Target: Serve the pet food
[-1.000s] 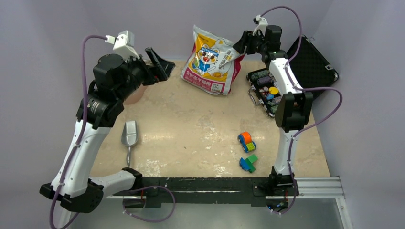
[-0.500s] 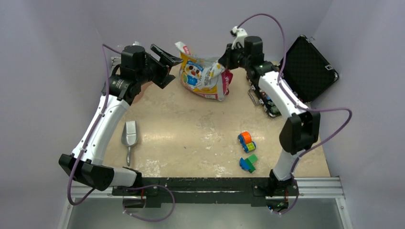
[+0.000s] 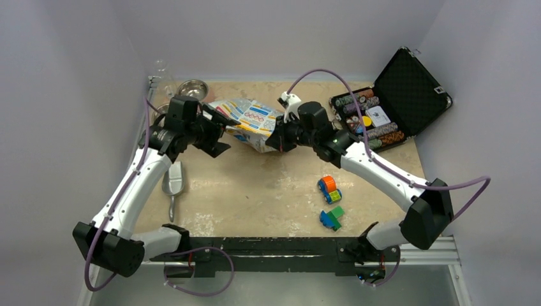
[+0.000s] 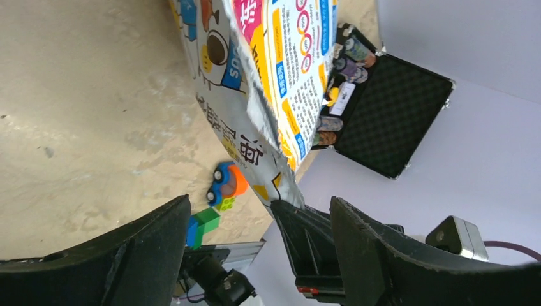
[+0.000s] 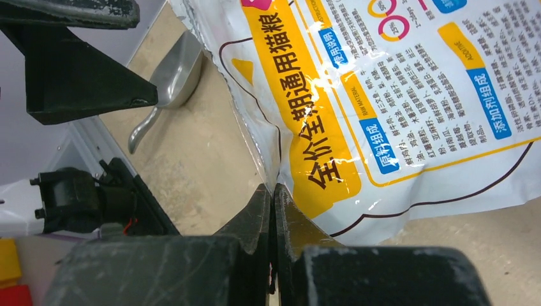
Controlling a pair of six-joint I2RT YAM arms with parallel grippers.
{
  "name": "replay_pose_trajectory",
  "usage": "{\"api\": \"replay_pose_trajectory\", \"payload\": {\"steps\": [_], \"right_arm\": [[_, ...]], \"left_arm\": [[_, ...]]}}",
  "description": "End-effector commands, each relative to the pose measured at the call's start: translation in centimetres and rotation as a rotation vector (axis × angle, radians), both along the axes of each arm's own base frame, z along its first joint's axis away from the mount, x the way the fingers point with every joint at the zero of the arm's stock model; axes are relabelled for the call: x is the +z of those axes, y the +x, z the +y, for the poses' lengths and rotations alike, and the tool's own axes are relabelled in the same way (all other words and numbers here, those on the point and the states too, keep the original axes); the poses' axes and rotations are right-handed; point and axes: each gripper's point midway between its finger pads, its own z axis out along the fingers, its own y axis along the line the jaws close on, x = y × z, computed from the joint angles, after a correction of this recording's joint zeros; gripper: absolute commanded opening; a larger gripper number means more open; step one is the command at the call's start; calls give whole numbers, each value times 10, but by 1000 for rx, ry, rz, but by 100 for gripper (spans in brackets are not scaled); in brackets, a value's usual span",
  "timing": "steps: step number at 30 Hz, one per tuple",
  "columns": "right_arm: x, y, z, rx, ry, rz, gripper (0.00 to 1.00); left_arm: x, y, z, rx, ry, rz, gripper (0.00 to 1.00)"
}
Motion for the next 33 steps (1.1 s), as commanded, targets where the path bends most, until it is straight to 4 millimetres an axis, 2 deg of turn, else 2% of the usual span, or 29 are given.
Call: {"api": "replay_pose_trajectory", "payload": {"steps": [1,4,6,10,13,16,19,20,23,24,26,29,32,33], "right_arm": [[45,-51,21,101,163,-19,0],[44,-75,23,131,166,-9,0],[43,-86,22,145,168,-12,0],[42,-109,25,208,158,-12,0],[42,-132,29,272,154,-28,0],[39,-155,30,338,136,-26,0],[34,-179,28,408,107,-17,0],[32,-188,28,438,101,-15,0],[27,-211,29,501,85,4,0],[24,-212,29,490,59,28,2],[25,-206,26,423,-14,82,16],[24,-187,22,311,-125,88,28],[37,-175,33,289,-128,37,41],[49,-173,40,292,-115,0,44]], "left_arm": [[-14,-17,4,16,-42,45,83],[-33,-23,6,21,-39,75,76],[-42,-28,12,18,2,63,73],[-75,-46,32,58,89,102,61],[-89,-48,38,102,75,78,51],[-86,-43,32,89,29,18,35],[-77,-44,23,24,5,-30,7],[-76,-47,21,5,3,-31,1],[-64,-57,26,-39,47,-89,0],[-58,-63,29,-50,70,-105,0],[-47,-74,36,-59,100,-141,0],[-32,-82,43,-70,126,-252,0],[-18,-86,34,-120,75,-336,0],[-13,-89,27,-150,42,-346,0]]}}
